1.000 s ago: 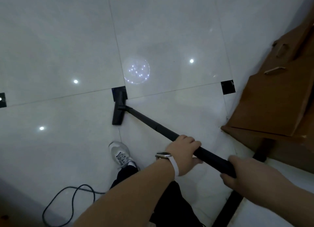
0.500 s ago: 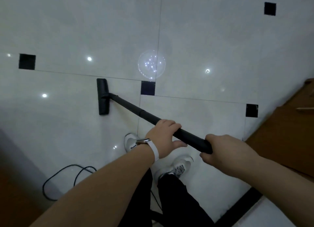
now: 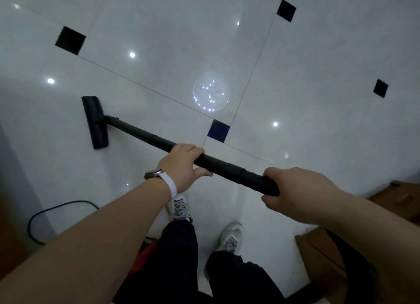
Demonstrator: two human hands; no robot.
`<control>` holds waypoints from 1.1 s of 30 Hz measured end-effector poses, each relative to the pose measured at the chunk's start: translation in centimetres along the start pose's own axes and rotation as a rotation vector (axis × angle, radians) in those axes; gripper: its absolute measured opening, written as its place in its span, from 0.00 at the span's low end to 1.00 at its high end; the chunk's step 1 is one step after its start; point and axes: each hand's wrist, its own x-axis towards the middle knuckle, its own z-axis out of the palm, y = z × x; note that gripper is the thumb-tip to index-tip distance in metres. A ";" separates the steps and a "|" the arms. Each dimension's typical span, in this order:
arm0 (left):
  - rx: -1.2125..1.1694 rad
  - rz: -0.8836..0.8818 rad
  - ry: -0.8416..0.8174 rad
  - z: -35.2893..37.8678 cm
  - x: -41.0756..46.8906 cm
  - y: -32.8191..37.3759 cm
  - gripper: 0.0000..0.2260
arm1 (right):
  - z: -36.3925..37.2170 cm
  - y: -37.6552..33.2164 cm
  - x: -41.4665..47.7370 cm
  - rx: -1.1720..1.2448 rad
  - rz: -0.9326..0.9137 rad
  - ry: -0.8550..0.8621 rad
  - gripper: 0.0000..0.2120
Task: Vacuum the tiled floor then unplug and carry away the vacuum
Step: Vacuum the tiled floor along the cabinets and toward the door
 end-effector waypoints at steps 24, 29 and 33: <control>-0.449 -0.595 0.331 -1.6 -0.1 -2.6 0.28 | -10.6 -5.1 11.3 -0.150 -0.332 -0.128 0.16; -0.809 -0.901 0.646 -0.8 -0.1 1.5 0.19 | -10.9 -5.6 12.4 -0.057 -0.379 -0.373 0.22; -1.094 -1.159 0.807 -0.2 0.8 3.0 0.31 | -9.6 -7.9 13.9 0.059 -0.362 -0.537 0.17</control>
